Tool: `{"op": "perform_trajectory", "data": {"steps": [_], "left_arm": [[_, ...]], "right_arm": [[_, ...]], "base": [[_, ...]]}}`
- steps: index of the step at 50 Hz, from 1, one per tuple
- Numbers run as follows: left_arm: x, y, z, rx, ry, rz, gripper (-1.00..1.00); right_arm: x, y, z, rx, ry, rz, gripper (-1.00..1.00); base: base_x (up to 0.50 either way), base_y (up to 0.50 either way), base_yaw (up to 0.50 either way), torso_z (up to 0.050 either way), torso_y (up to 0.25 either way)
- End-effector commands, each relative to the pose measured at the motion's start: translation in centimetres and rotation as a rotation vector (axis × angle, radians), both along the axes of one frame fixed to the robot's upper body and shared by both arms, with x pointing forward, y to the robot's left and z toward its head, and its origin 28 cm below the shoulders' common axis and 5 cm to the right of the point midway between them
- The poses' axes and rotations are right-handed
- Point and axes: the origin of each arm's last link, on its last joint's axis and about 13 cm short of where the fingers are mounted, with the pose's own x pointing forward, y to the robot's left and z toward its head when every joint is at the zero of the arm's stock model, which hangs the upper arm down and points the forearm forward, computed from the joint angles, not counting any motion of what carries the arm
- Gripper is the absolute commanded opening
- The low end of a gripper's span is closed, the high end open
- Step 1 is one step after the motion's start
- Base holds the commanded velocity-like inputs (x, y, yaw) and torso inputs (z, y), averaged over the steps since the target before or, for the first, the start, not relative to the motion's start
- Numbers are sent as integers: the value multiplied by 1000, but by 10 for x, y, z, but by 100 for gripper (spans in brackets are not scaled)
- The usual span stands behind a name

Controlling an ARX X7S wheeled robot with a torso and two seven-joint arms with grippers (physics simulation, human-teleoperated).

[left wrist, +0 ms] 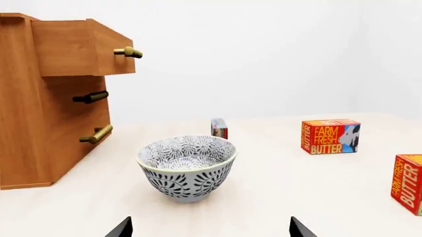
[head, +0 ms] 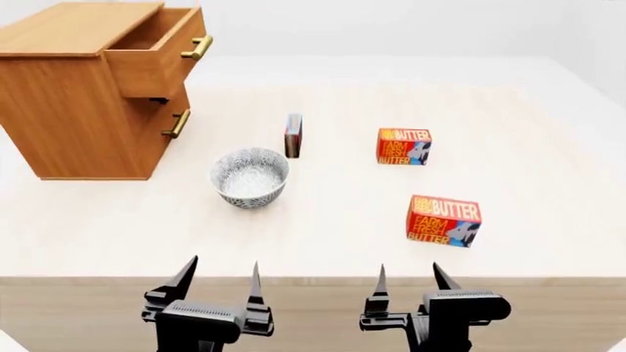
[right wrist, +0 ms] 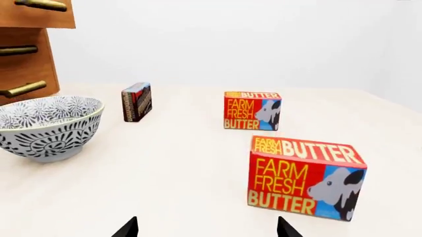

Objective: Put the chocolate pudding in the top drawer of the cabinet and close it.

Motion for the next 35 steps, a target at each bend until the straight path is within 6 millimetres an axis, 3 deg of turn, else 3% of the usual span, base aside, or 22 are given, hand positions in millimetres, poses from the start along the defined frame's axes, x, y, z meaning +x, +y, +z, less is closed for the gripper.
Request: {"op": "perform_trajectory", "data": {"steps": [1, 28, 35], "left_arm": [[0, 0, 0, -8, -10, -19, 100], [-1, 1, 0, -14, -9, -35, 100], [-1, 1, 0, -10, 4, -24, 100]], "right_arm": [[-1, 0, 1, -5, -6, 12, 100], [-3, 0, 7, -41, -77, 25, 100], [-3, 1, 7, -53, -80, 34, 100]], "base": [[0, 0, 0, 50, 0], [0, 0, 0, 50, 0], [0, 403, 0, 0, 0]]}}
